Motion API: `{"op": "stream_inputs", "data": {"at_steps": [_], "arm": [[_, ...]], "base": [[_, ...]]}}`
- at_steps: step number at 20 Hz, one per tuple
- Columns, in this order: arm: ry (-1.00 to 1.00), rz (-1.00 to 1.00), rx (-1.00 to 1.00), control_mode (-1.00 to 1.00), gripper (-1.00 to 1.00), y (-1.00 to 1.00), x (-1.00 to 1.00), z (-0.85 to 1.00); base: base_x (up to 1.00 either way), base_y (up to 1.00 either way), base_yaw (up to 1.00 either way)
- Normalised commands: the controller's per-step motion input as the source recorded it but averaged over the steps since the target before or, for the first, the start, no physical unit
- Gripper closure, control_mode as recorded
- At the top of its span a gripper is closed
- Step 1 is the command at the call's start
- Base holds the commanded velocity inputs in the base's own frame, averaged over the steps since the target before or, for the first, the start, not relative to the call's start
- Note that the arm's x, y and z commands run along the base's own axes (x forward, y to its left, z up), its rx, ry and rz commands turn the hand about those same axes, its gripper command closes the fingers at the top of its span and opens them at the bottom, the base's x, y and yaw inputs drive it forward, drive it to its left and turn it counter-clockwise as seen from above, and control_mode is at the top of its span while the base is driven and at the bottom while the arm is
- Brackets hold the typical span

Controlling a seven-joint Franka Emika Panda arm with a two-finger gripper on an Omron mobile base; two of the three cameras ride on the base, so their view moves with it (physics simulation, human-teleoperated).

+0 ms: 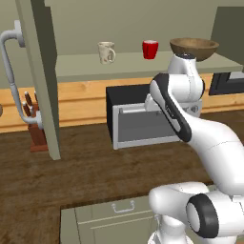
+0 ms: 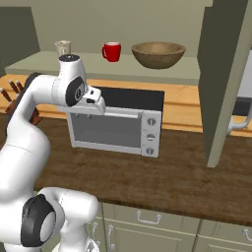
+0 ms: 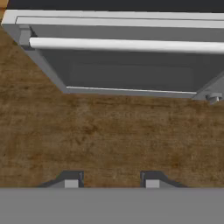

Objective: Gather all objects into one cabinet and sort the glasses and bowls to opposite sides.

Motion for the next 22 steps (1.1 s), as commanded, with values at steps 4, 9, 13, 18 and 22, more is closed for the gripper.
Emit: {"op": "stream_inputs", "data": {"at_steps": [4, 9, 13, 18, 22], "arm": [[-0.10, 0.00, 0.00, -1.00, -1.00, 0.00, -0.28, 0.24], [-0.29, 0.00, 0.00, -1.00, -1.00, 0.00, -0.93, 0.49], [-0.40, 0.00, 0.00, -1.00, -1.00, 0.00, -1.00, 0.77], [-0.17, 0.00, 0.00, -1.00, -1.00, 0.00, -1.00, 0.89], [0.01, 0.00, 0.00, -1.00, -1.00, 0.00, -1.00, 0.59]], "base": [[0.00, 0.00, 0.00], [0.00, 0.00, 0.00], [0.00, 0.00, 0.00], [0.00, 0.00, 0.00], [0.00, 0.00, 0.00]]}}
